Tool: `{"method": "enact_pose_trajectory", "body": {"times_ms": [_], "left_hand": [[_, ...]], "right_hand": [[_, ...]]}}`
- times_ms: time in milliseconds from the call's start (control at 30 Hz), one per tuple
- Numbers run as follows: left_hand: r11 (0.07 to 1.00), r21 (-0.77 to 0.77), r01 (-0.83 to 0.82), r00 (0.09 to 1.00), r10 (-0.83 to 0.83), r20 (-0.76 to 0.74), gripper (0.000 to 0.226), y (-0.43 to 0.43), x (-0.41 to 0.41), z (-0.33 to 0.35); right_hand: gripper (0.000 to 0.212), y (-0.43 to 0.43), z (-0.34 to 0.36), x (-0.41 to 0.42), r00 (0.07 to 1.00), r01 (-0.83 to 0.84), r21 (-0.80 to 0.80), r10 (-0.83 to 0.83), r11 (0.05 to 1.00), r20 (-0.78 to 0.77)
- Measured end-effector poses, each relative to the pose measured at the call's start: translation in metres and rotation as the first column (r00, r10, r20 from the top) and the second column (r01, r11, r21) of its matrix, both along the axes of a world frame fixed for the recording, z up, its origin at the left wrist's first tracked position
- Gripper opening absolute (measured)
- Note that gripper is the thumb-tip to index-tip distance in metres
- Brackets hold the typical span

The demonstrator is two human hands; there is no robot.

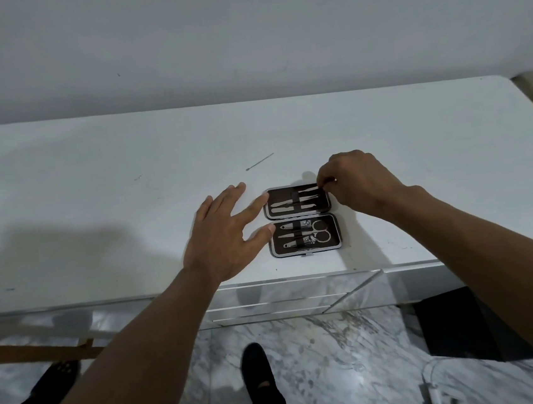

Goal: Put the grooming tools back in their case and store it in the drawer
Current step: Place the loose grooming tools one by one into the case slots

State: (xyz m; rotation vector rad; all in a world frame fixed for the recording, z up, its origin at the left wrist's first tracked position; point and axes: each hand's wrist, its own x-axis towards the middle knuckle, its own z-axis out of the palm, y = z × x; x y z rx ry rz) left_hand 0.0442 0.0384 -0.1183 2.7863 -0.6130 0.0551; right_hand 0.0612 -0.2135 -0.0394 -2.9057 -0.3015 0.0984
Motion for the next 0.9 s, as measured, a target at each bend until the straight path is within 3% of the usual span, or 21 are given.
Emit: {"method": "enact_pose_trajectory", "body": {"times_ms": [367,900], "left_hand": [[1.000,-0.005,0.001,1.000,-0.001,0.011,0.064,0.001,0.000,0.000],[1.000,-0.016,0.000,1.000,0.001,0.029,0.062,0.000,0.000,-0.001]], "right_hand": [[0.023,0.014,-0.010,0.008,0.997,0.027,0.058,-0.022,0.998,-0.077],[0.026,0.024,-0.015,0.008,0.999,0.014,0.044,-0.012,0.999,-0.044]]}}
